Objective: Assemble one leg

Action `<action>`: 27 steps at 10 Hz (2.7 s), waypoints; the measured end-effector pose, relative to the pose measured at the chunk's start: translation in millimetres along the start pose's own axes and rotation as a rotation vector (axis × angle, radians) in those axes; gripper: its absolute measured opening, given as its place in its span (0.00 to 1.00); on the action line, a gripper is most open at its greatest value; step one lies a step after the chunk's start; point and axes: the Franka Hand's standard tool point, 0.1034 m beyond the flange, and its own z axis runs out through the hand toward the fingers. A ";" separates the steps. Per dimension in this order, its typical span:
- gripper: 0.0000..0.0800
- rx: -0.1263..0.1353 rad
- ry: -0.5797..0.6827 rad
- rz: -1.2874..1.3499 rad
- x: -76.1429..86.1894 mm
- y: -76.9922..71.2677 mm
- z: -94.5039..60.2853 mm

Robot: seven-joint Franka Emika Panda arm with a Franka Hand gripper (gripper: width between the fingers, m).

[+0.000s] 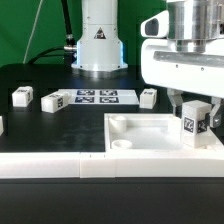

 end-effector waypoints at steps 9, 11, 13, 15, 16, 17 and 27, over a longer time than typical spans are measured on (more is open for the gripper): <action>0.81 -0.045 0.001 -1.031 -8.7 -1.1 2.8; 0.79 -0.048 0.002 -1.142 -7.4 -0.9 2.7; 0.58 -0.048 0.003 -1.127 -7.4 -0.8 2.7; 0.36 -0.048 0.003 -1.127 -7.1 -0.7 2.7; 0.36 -0.048 0.003 -1.123 -7.1 -0.7 2.7; 0.36 -0.048 0.004 -1.083 -7.0 -0.7 2.7; 0.36 -0.033 0.023 0.009 -5.3 1.6 4.5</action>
Offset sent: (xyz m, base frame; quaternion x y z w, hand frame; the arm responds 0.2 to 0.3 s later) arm -0.0005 0.0139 -0.0010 -0.0116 -0.0049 -0.3242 0.9459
